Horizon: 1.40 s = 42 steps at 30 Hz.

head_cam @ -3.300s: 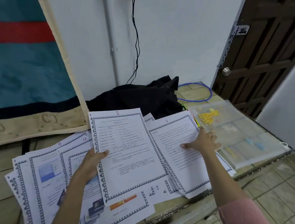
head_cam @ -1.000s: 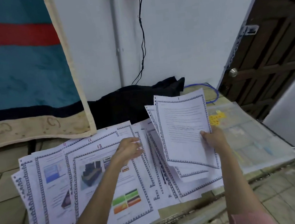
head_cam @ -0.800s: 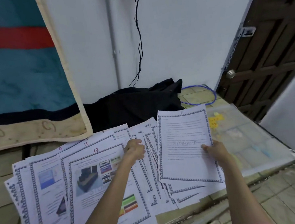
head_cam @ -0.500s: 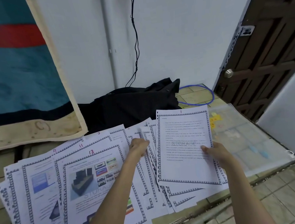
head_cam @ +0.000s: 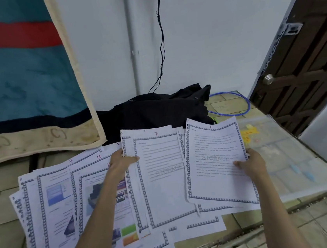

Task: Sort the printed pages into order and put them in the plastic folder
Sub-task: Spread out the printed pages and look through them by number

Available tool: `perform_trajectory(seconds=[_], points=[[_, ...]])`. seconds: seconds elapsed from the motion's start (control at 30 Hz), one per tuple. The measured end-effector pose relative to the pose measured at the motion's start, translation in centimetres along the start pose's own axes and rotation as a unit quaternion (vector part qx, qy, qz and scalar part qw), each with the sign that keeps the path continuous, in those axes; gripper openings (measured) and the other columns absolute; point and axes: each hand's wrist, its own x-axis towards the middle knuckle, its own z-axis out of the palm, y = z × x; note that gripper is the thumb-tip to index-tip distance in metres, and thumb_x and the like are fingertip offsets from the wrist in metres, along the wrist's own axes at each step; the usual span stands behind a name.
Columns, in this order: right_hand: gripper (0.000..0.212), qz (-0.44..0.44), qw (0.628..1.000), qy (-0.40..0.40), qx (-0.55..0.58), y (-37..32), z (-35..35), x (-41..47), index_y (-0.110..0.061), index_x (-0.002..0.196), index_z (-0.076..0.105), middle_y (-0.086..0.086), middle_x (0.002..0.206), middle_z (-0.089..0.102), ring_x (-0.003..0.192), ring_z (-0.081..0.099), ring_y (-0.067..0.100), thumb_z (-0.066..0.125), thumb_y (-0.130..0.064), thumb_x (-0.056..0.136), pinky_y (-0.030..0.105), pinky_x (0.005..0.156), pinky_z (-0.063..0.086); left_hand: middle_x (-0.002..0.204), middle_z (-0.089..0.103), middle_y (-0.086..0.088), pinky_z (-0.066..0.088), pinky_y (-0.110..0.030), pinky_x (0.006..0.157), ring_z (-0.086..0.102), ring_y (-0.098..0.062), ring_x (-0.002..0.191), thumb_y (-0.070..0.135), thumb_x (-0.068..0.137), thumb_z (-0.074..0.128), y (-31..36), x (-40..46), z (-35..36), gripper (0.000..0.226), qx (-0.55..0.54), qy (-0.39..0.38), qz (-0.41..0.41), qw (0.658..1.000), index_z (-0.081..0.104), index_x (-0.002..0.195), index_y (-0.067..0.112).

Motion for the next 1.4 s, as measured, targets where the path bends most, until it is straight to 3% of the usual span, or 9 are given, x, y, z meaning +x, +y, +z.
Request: perform_trajectory(seconds=[0.07,0.2,0.3,0.4,0.5,0.97,1.07,1.17,1.4], points=[[0.066,0.001,0.998,0.000,-0.058,-0.6,0.4,0.2,-0.001,0.134,0.042,0.023,0.128,0.056,0.116,0.055,0.038,0.073,-0.002,0.076,0.038,0.092,0.044,0.126,0.060,-0.016,0.046,-0.048,0.099,0.058,-0.031,0.114,0.024,0.050,0.093,-1.1,0.8,-0.4,0.086,0.034,0.023,-0.004,0.999,0.055,0.125,0.004],[0.075,-0.047,0.964,0.090,-0.245,-2.9,2.6,-0.9,-0.006,0.143,0.029,0.023,0.141,0.039,0.128,0.036,0.040,0.069,-0.008,0.080,0.047,0.103,0.036,0.123,0.063,-0.014,0.044,-0.042,0.102,0.059,-0.028,0.114,0.009,0.065,0.084,-1.2,-1.1,-0.5,0.062,0.016,0.042,-0.003,0.999,0.058,0.121,0.003],[0.064,-0.207,0.966,0.055,-0.146,-6.3,6.0,-2.6,-0.014,0.143,0.037,0.011,0.142,0.043,0.133,0.034,0.028,0.063,-0.004,0.085,0.038,0.110,0.028,0.123,0.062,-0.014,0.044,-0.043,0.102,0.059,-0.028,0.113,0.006,0.066,0.083,-1.5,-1.3,-0.9,0.061,-0.011,0.030,0.008,0.999,0.058,0.121,0.002],[0.057,-0.393,0.901,0.003,-0.182,-9.7,10.1,-4.7,-0.024,0.137,0.045,-0.004,0.141,0.048,0.132,0.038,0.016,0.057,0.000,0.087,0.027,0.111,0.022,0.119,0.064,-0.012,0.045,-0.041,0.101,0.059,-0.025,0.111,0.008,0.064,0.084,-1.8,-1.0,-1.4,0.061,0.001,0.027,0.025,0.999,0.059,0.120,0.003],[0.069,-0.507,0.831,-0.048,-0.224,-12.1,13.6,-6.0,-0.031,0.143,0.035,-0.008,0.148,0.039,0.135,0.034,0.020,0.061,-0.005,0.084,0.038,0.113,0.023,0.113,0.067,-0.012,0.049,-0.044,0.096,0.062,-0.027,0.107,0.010,0.059,0.087,-2.0,-1.3,-1.5,0.060,0.014,0.033,0.049,0.998,0.062,0.113,0.005],[0.087,-0.519,0.827,-0.050,-0.212,-13.0,16.3,-5.1,-0.024,0.147,0.028,-0.001,0.138,0.047,0.132,0.036,0.022,0.076,-0.023,0.074,0.041,0.107,0.020,0.110,0.065,-0.007,0.051,-0.038,0.089,0.062,-0.023,0.098,0.026,0.084,0.068,-3.9,-1.1,-2.2,0.038,-0.024,-0.005,0.069,0.997,0.060,0.116,0.009],[0.099,-0.553,0.793,-0.051,-0.251,-12.6,16.6,-5.1,-0.035,0.146,0.012,-0.005,0.149,0.036,0.141,0.026,0.021,0.077,-0.023,0.072,0.047,0.111,0.019,0.096,0.067,0.001,0.052,-0.035,0.086,0.064,-0.019,0.093,0.017,0.075,0.077,-3.9,-1.1,-2.4,0.034,0.006,-0.022,0.075,0.997,0.063,0.105,0.014],[0.101,-0.574,0.784,0.013,-0.234,-12.6,17.0,-4.7,-0.030,0.138,0.031,0.002,0.127,0.054,0.124,0.039,0.019,0.088,-0.025,0.055,0.045,0.103,0.031,0.083,0.065,0.011,0.052,-0.029,0.079,0.063,-0.010,0.083,0.009,0.067,0.082,-3.7,-1.1,-2.3,0.032,0.030,-0.019,0.087,0.996,0.061,0.087,0.024],[0.040,-0.548,0.826,0.049,-0.122,-13.7,17.1,-3.8,-0.019,0.095,0.069,-0.006,0.071,0.060,0.080,0.056,0.016,0.079,0.001,0.061,0.028,0.091,0.026,0.088,0.067,0.013,0.051,-0.014,0.064,0.065,0.000,0.077,0.012,0.077,0.075,-3.6,-1.9,-2.3,0.021,0.013,-0.025,0.113,0.993,0.064,0.082,0.029]])
